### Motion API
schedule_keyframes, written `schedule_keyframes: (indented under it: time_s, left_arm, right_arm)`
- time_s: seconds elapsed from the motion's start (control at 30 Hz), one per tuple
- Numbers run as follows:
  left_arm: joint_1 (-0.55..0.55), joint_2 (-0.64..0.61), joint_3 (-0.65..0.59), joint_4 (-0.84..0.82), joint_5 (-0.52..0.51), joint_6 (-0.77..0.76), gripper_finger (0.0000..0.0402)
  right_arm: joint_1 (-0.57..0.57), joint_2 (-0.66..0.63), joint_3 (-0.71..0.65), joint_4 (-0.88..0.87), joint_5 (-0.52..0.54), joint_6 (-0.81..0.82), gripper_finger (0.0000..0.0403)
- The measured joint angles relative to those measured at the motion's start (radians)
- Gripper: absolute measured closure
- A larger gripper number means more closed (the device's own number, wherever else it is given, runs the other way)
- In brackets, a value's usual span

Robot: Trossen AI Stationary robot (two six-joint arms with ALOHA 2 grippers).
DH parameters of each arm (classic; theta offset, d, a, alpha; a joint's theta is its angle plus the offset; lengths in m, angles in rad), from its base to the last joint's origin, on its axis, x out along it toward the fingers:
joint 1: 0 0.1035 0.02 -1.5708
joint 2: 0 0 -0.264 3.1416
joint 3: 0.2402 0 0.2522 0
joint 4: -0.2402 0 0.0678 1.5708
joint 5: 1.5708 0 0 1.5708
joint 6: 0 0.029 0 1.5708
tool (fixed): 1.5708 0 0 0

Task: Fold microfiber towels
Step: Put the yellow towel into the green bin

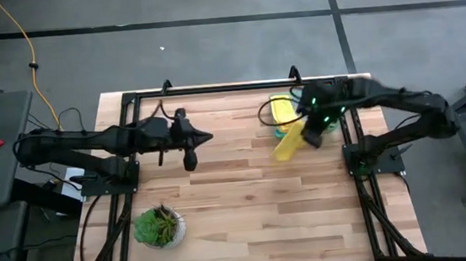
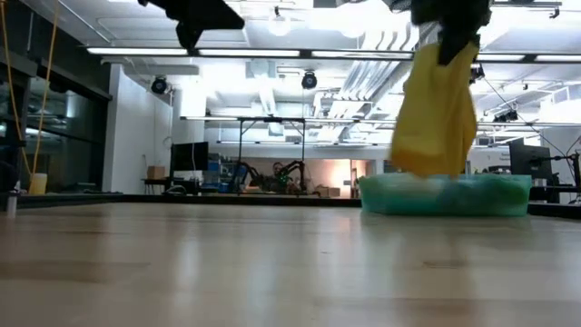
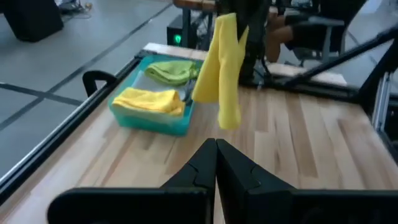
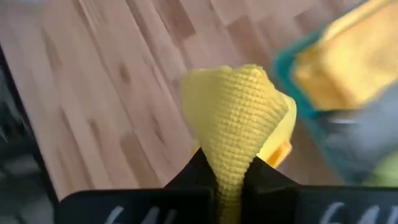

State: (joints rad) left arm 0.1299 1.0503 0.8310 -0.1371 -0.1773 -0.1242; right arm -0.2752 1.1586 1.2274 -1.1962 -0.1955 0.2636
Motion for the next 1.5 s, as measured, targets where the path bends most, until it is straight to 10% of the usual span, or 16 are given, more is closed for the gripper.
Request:
schedule_keyframes:
  time_s: [0.3, 0.8, 1.23, 1.5]
  left_arm:
    - [0.006, 0.057, 0.000, -0.004, 0.007, -0.023, 0.0401]
    - [-0.012, 0.157, 0.000, -0.004, 0.046, -0.083, 0.0401]
    - [-0.012, 0.157, 0.001, 0.003, -0.012, -0.082, 0.0401]
    - [0.007, 0.157, 0.001, 0.007, -0.028, -0.072, 0.0401]
  right_arm:
    - [-0.238, 0.120, 0.290, -0.380, -0.083, -0.511, 0.0402]
    - [-0.194, 0.268, 0.296, -0.375, -0.488, -0.642, 0.0403]
    - [-0.188, -0.007, 0.026, -0.378, -0.329, -0.619, 0.0403]
    - [-0.235, 0.047, 0.007, -0.373, -0.153, -0.783, 0.0403]
